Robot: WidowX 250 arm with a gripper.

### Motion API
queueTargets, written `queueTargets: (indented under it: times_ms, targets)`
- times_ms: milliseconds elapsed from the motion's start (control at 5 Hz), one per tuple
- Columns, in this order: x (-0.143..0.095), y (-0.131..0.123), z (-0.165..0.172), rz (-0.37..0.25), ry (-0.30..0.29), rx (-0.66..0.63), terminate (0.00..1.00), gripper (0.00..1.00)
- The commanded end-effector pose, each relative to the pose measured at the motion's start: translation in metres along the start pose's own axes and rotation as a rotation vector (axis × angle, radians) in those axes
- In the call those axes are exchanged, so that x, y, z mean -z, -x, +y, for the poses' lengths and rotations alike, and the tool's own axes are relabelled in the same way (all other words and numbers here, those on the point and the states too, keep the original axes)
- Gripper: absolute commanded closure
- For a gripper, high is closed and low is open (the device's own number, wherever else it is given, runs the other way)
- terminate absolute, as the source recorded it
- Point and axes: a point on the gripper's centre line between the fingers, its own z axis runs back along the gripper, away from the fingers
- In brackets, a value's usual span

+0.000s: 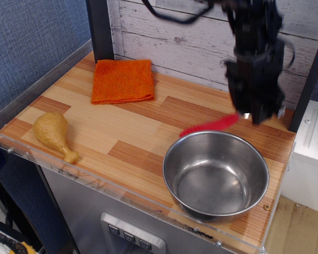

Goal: Place the spoon on the orange cloth and above the drumstick.

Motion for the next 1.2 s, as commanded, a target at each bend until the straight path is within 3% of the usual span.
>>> queueTargets:
  times_ms: [0, 200, 400, 600, 1000]
  targets:
    - [-0.104, -0.021, 0.006, -0.226, -0.075, 0.008, 0.0, 1.0]
    - [-0.144, -0.016, 0.007, -0.296, -0.086, 0.012, 0.0, 1.0]
    - [-0.176, -0.003, 0.013, -0.32, -0.082, -0.045, 0.0, 1.0]
    - [-0.191, 0.014, 0.034, -0.318, -0.128, -0.126, 0.0, 1.0]
    - [-0.18, 0.047, 0.098, -0.253, -0.196, -0.261, 0.0, 1.0]
